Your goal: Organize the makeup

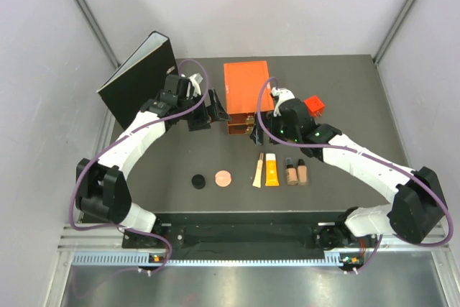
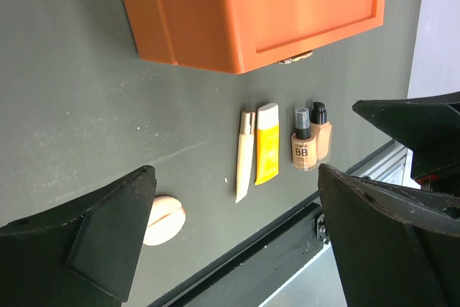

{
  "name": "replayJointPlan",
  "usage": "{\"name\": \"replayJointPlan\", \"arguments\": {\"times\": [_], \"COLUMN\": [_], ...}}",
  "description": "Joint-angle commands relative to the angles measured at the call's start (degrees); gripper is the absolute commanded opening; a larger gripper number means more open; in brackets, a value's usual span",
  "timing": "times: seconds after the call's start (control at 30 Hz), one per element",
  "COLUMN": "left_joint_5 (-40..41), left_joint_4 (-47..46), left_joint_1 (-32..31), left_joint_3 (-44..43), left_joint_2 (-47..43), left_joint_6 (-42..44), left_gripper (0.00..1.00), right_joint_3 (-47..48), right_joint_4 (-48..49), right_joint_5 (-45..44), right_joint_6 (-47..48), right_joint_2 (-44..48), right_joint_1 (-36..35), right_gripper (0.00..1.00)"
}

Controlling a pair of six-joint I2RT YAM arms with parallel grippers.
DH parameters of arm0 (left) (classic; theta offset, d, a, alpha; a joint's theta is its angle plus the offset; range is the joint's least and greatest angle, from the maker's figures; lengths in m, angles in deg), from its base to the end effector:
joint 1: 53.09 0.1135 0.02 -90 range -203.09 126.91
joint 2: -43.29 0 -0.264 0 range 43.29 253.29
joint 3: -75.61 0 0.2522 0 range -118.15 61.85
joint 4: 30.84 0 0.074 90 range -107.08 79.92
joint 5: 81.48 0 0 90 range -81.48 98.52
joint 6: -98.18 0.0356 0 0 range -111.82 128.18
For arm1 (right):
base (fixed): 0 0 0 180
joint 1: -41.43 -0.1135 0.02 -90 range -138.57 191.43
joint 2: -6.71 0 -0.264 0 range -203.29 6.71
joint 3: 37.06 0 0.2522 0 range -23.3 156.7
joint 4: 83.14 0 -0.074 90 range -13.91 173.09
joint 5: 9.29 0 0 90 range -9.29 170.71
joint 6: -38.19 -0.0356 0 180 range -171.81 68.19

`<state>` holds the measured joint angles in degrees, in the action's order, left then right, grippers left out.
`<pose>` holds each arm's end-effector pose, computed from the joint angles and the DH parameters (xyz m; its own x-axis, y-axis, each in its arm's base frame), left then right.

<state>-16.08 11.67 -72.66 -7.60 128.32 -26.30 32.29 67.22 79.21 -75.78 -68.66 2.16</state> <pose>0.3015 -0.1229 0.2942 -0.8740 -0.2356 -0.4250 0.1096 0.7565 -0.6447 0.2276 0.1848 0.2786 -0.6628 -0.0173 -0.7486 -0.3798 0.8694 0.3161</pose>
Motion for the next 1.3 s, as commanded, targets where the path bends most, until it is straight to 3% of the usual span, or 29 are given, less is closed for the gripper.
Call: {"name": "replayJointPlan", "arguments": {"times": [0.0, 0.4, 0.77, 1.27], "left_joint_5": [0.5, -0.4, 2.2, -0.8], "left_joint_4": [-1.1, -3.7, -6.0, -14.1], "left_joint_1": [0.2, 0.2, 0.3, 0.3], "left_joint_3": [-0.7, 1.2, -4.7, -8.9], "left_joint_2": [-1.5, -2.9, 5.7, 14.3], "left_joint_6": [-0.4, -0.3, -1.6, -8.1], "left_gripper": [0.99, 0.99, 0.97, 0.93], "right_joint_3": [0.7, -0.2, 5.0, 7.0], "right_joint_4": [1.2, 2.4, 6.0, 16.8], "right_joint_5": [-0.9, -1.6, -8.8, -18.6], "right_joint_6": [1.1, 0.9, 1.5, 1.1], "right_joint_2": [0.8, 0.5, -7.3, -11.5], "right_joint_1": [-1.0, -2.3, -3.4, -7.6], "right_gripper": [1.0, 1.0, 1.0, 0.82]}}
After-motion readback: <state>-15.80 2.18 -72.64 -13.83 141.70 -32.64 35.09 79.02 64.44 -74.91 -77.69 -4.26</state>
